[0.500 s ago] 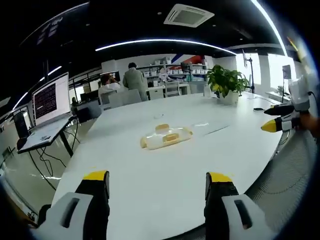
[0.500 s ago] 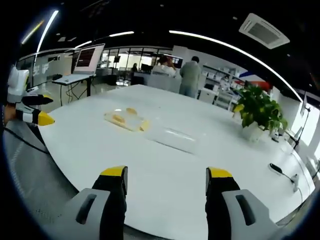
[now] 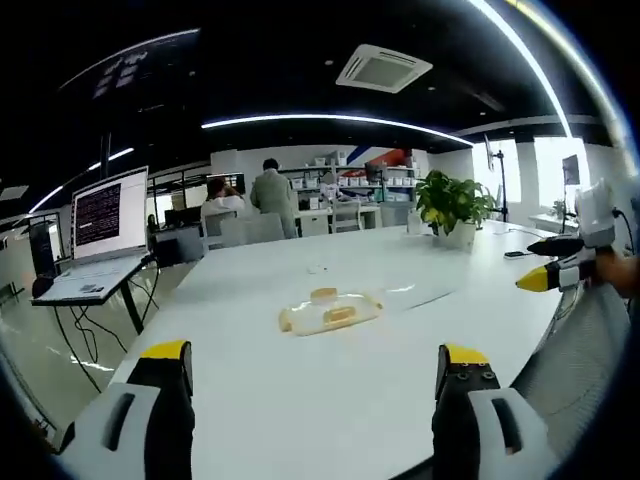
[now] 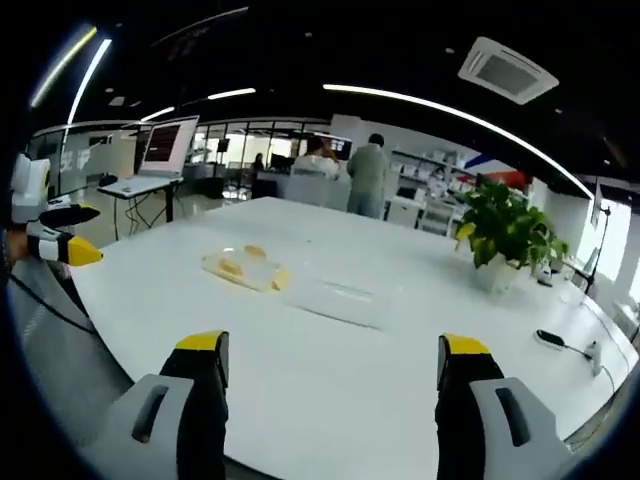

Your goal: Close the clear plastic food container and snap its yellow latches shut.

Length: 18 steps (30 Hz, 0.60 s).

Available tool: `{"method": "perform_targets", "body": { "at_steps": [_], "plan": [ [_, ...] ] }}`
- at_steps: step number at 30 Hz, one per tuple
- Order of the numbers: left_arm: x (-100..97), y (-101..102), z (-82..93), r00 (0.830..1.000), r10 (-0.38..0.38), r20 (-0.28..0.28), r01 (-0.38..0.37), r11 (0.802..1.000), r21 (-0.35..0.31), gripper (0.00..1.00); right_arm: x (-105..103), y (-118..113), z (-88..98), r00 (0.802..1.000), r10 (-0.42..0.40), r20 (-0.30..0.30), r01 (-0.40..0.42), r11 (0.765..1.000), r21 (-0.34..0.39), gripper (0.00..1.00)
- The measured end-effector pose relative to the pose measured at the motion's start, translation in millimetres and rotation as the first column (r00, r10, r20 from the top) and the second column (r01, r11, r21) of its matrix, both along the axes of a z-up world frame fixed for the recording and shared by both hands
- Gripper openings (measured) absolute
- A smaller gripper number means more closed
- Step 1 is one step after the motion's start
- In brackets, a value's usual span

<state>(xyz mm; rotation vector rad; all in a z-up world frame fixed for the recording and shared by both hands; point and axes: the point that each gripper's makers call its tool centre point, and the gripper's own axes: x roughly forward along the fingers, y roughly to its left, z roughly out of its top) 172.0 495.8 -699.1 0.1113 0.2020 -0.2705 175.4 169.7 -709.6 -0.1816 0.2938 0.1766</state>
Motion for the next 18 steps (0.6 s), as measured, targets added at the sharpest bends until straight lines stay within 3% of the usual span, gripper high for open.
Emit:
{"method": "perform_targets", "body": {
  "at_steps": [3,5,9,12,18],
  "plan": [
    [-2.6,-7,12.8,0.998,-0.035,0.055,0.038,0.997,-0.071,0.99,1,0,6.2,0.999,-0.01,0.034,0.009,1.0,0.02,0.96],
    [-2.2,-3,15.5,0.998,-0.015,0.063,0.021,0.995,-0.093,0.99,2,0,6.4,0.999,-0.007,0.037,0.006,1.0,0.015,0.99],
    [0.0,-3,13.9,0.999,-0.015,0.051,0.02,0.994,-0.103,0.99,3,0,10.4,0.998,-0.017,0.057,0.015,0.999,0.039,1.0],
    [3.3,1,17.6,0.997,0.006,0.071,0.002,0.994,-0.107,0.99,3,-3,19.2,0.994,-0.037,0.107,0.03,0.997,0.066,1.0],
    [6.1,2,13.9,0.998,0.003,0.061,0.003,0.995,-0.098,0.98,3,-4,17.9,0.993,-0.048,0.105,0.041,0.997,0.067,0.98]
  ]
}}
